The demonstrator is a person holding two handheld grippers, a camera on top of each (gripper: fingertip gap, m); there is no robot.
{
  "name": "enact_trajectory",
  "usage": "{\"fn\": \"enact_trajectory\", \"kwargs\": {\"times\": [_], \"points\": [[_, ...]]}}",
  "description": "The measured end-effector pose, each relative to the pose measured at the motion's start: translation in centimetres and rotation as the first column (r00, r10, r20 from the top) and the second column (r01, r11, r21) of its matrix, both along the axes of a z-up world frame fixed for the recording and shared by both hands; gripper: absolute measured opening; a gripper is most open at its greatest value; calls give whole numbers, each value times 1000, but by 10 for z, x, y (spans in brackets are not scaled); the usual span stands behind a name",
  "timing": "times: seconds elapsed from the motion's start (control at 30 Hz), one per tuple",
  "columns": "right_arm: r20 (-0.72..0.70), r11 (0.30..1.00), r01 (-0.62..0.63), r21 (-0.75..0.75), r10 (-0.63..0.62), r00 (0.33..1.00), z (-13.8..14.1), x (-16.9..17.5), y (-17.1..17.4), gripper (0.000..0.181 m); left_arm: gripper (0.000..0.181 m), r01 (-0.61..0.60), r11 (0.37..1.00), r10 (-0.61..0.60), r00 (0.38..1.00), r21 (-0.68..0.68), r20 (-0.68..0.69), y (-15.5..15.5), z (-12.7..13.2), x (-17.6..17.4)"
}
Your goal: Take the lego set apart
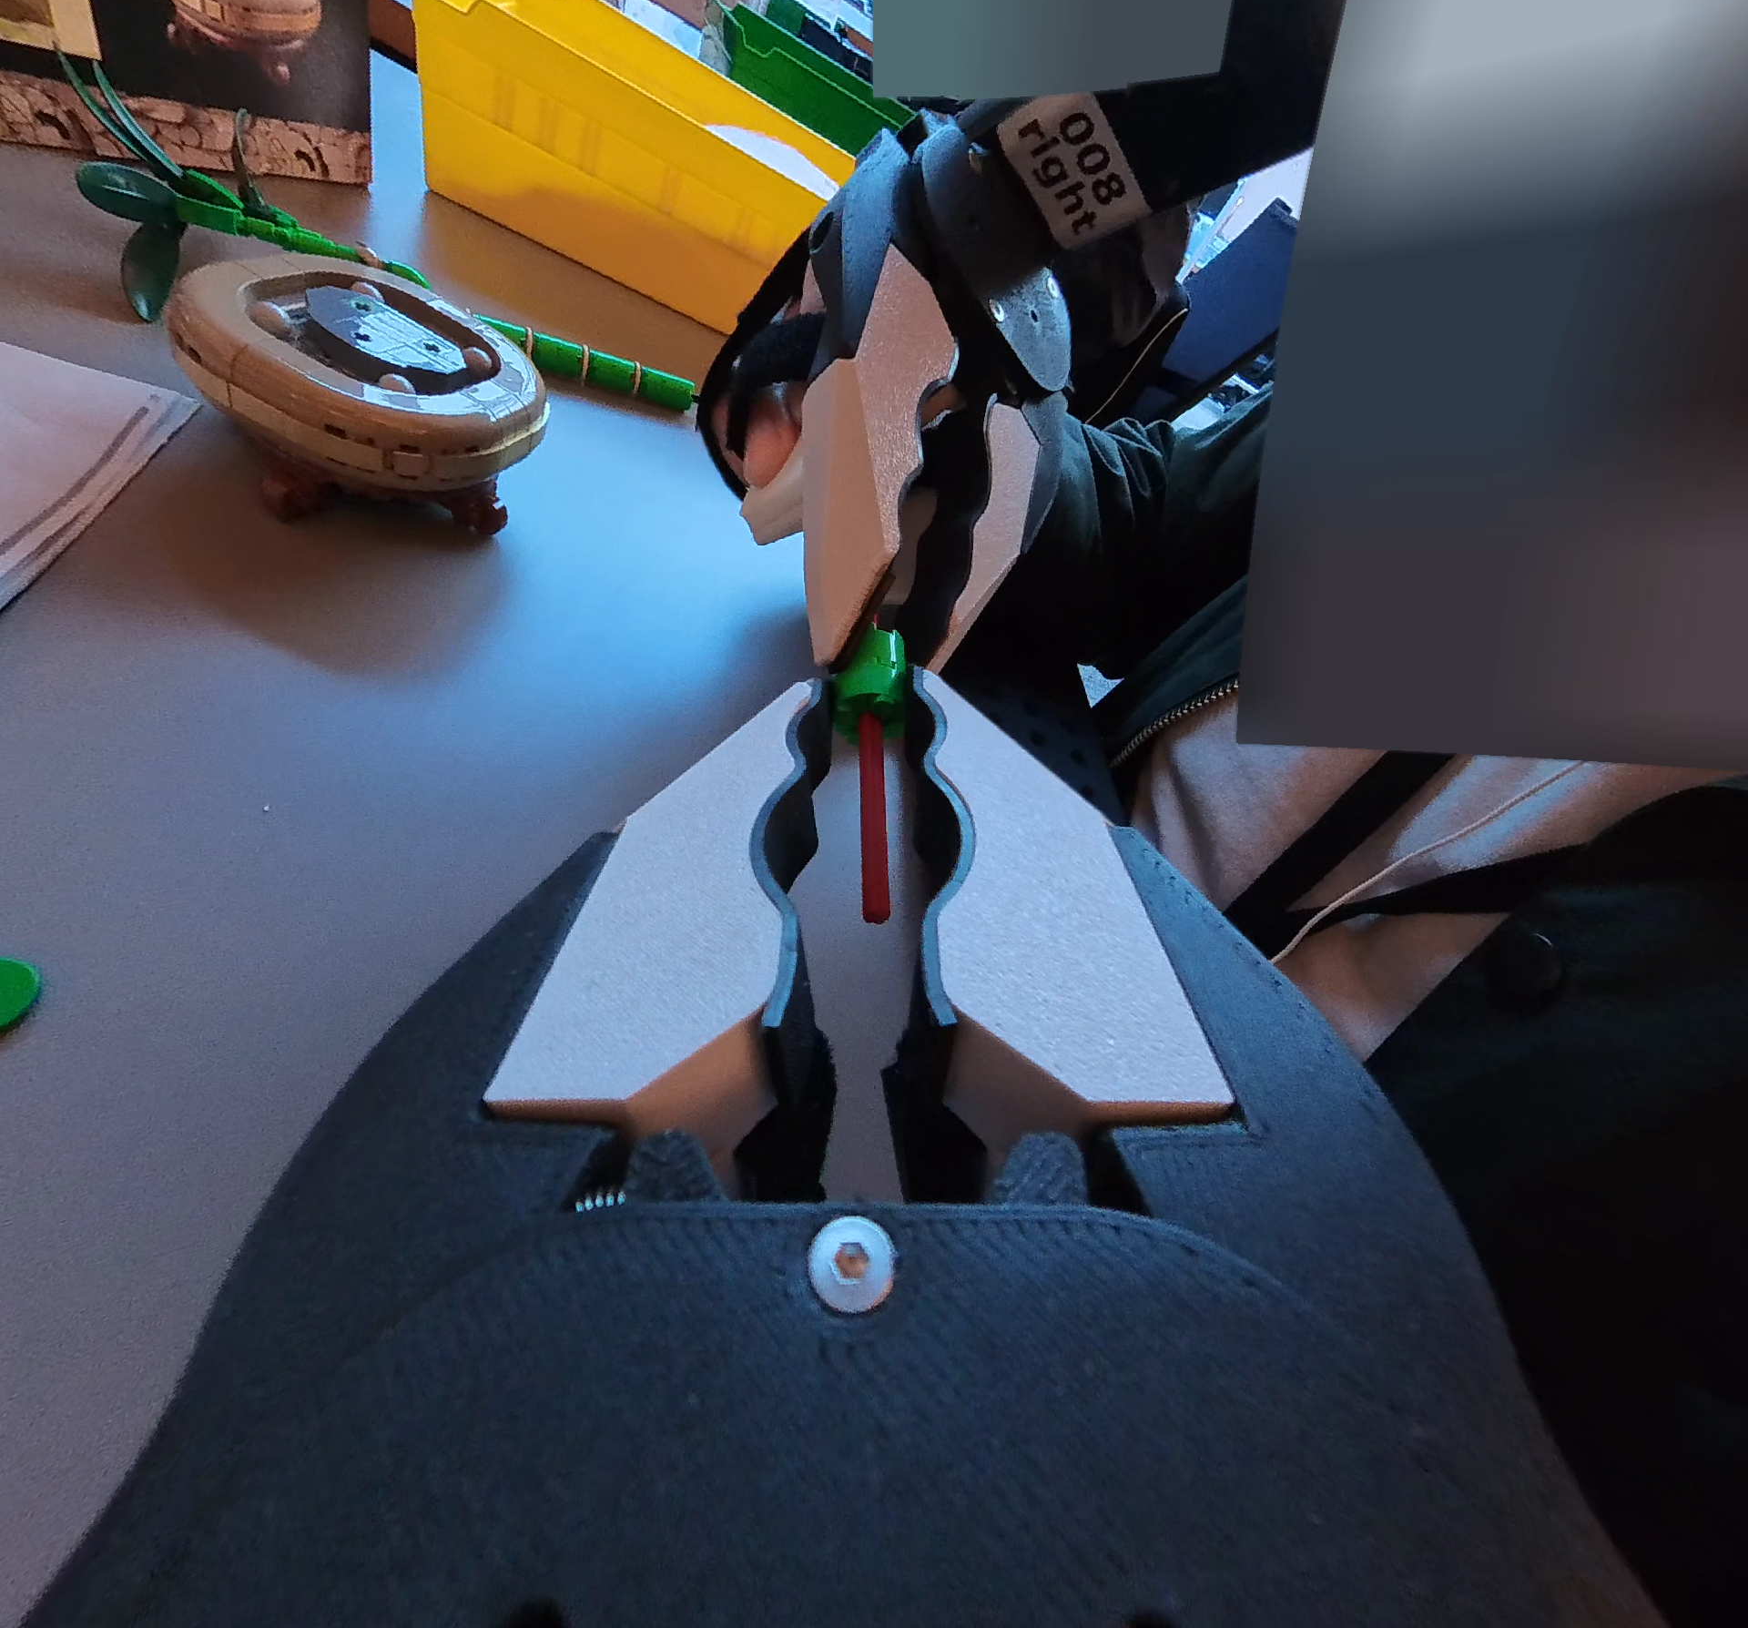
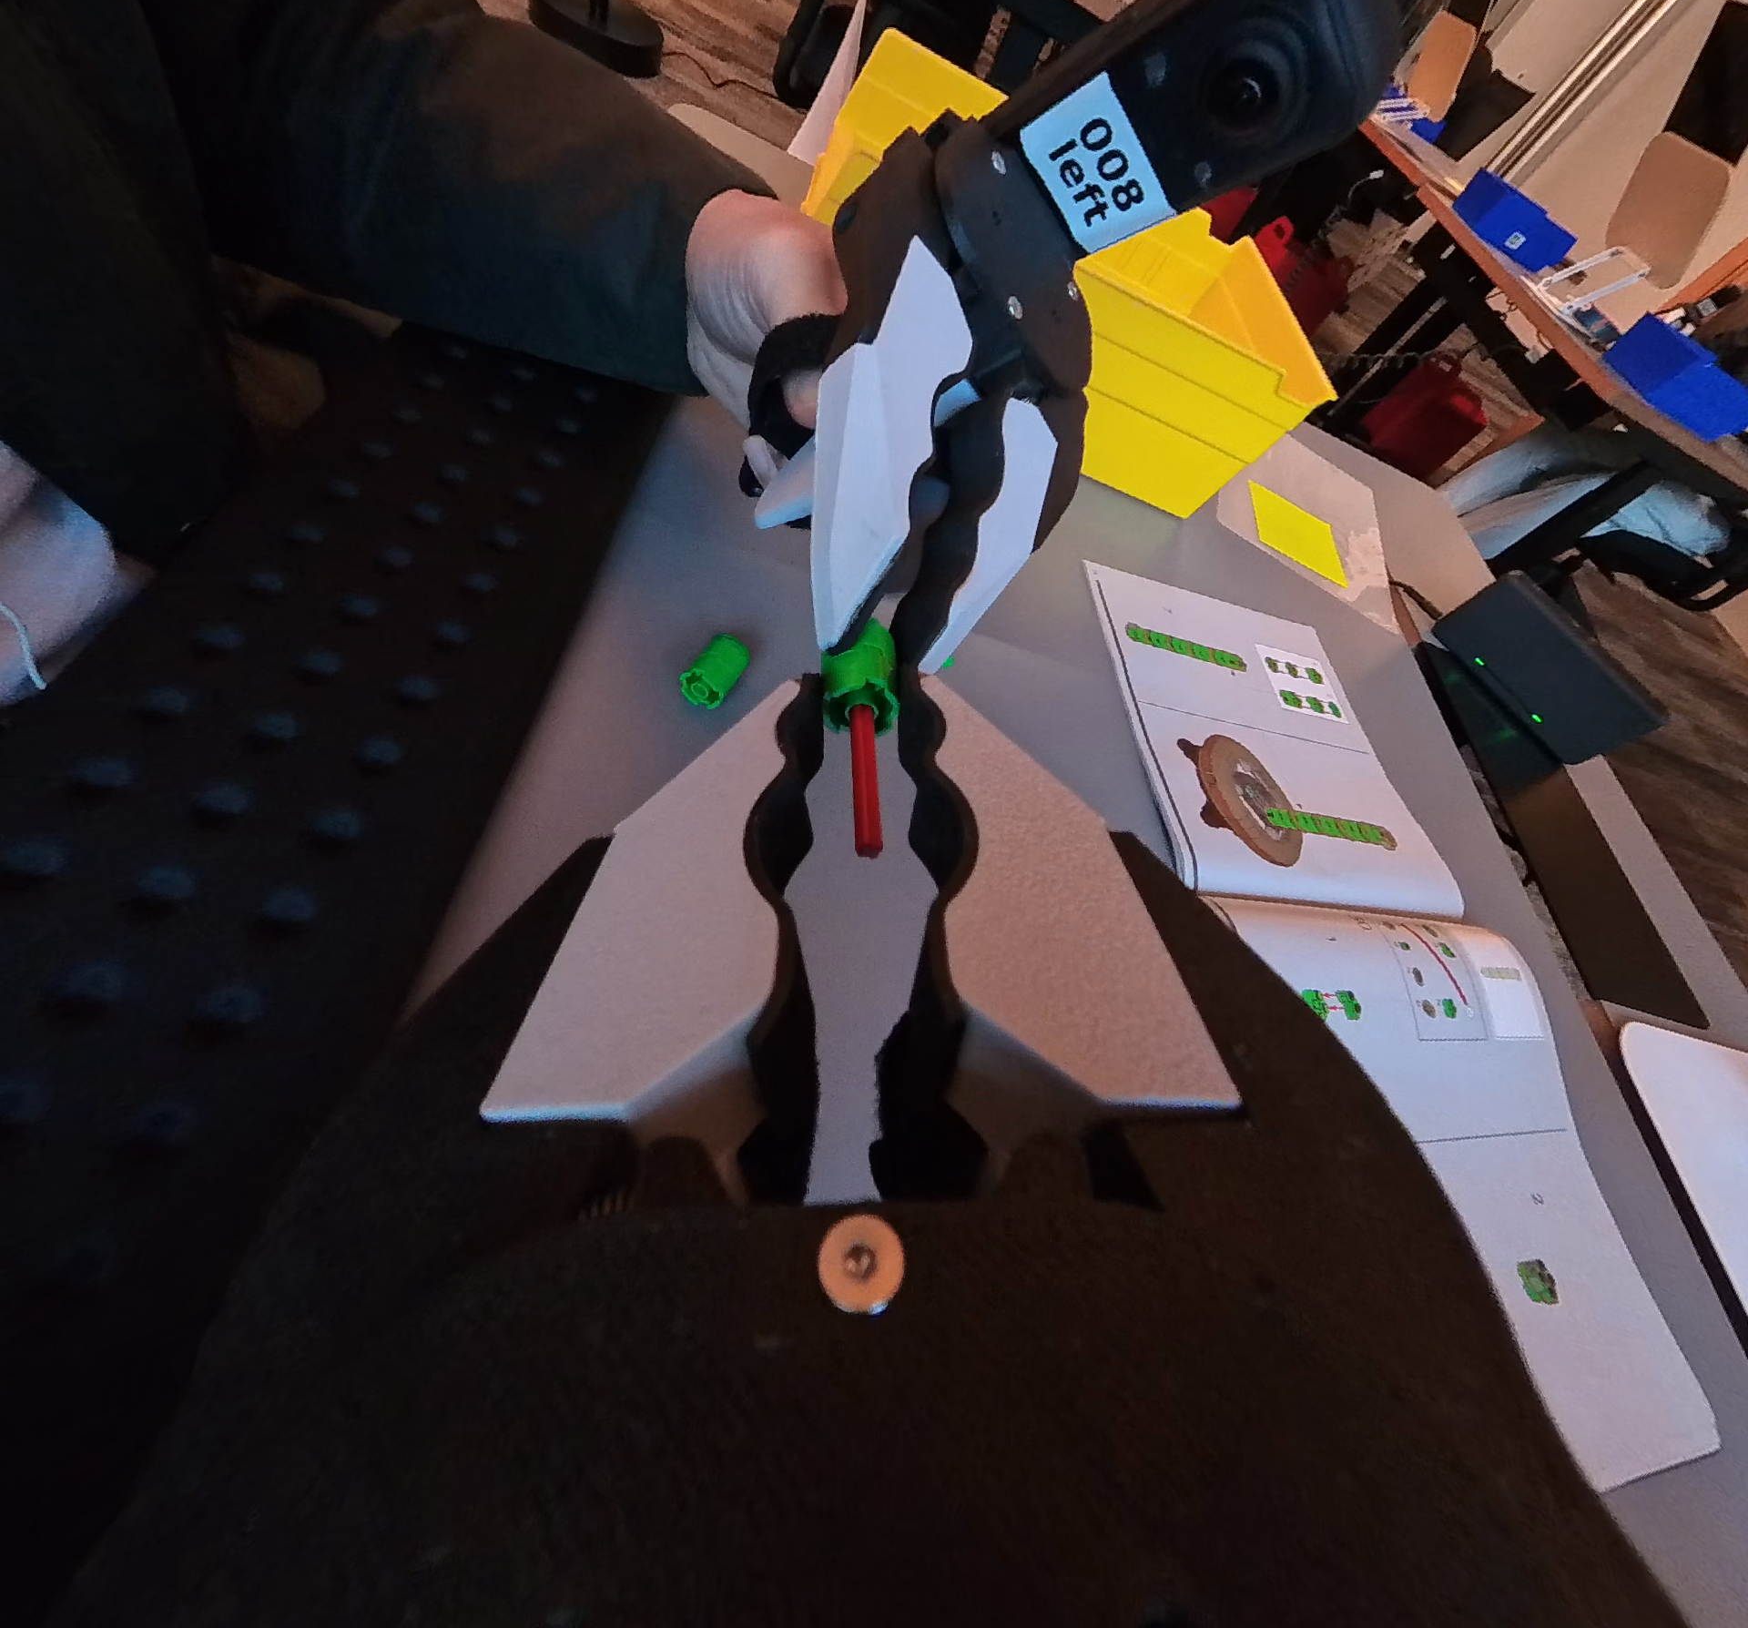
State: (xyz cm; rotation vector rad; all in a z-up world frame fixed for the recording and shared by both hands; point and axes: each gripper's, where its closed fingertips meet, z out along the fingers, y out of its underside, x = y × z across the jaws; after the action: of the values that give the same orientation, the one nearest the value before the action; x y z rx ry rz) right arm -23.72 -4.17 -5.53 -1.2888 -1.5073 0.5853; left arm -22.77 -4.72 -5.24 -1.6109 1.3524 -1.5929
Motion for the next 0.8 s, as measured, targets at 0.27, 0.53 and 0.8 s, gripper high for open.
{"fn": "enact_trajectory", "kwargs": {"times": [0.27, 0.53, 0.8], "points": [[12, 1000, -6, 6, 6, 1000, 0, 1, -1, 16, 13, 5, 1000, -5, 1000, 0, -4, -1, 0, -1], [-25, 1000, 13, -5, -13, 1000, 10, 24, 10, 15, 13, -32, 999, 32, 999, -8, 20, 16, 5, -21], [117, 999, -11, -30, 15, 993, -9, 29, 3, 16, 14, 19, 1000, -19, 997, 2, -76, 7, -13, -18]]}}
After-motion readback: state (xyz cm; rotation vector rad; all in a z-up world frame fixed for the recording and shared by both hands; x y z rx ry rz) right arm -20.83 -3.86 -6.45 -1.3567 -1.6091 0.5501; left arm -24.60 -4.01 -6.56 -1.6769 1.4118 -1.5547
